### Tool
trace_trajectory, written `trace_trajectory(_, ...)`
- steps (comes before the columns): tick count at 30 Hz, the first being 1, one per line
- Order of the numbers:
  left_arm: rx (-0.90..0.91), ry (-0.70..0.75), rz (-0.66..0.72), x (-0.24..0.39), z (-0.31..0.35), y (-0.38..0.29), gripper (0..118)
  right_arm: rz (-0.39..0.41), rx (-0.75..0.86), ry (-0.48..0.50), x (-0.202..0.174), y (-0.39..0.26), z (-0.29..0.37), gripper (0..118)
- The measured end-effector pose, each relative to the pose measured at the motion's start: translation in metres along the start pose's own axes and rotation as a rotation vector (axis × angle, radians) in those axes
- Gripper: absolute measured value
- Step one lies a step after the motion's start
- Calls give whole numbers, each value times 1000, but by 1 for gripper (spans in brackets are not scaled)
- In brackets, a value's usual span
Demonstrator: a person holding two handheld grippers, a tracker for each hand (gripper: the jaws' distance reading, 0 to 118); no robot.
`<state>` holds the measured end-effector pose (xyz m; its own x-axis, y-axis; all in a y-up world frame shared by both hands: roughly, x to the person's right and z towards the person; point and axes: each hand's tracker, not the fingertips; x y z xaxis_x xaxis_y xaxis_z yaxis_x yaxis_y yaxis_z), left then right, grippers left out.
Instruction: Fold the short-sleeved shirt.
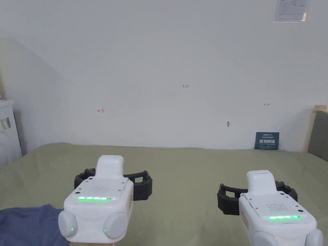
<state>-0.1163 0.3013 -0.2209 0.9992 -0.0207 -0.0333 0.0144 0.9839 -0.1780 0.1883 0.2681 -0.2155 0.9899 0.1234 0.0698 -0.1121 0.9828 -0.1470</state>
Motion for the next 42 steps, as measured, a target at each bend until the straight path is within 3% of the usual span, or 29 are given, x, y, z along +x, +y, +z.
trace_trajectory(42,7,-5,8,-1,1,-1,118,-11,7,-3,0,5,4,118)
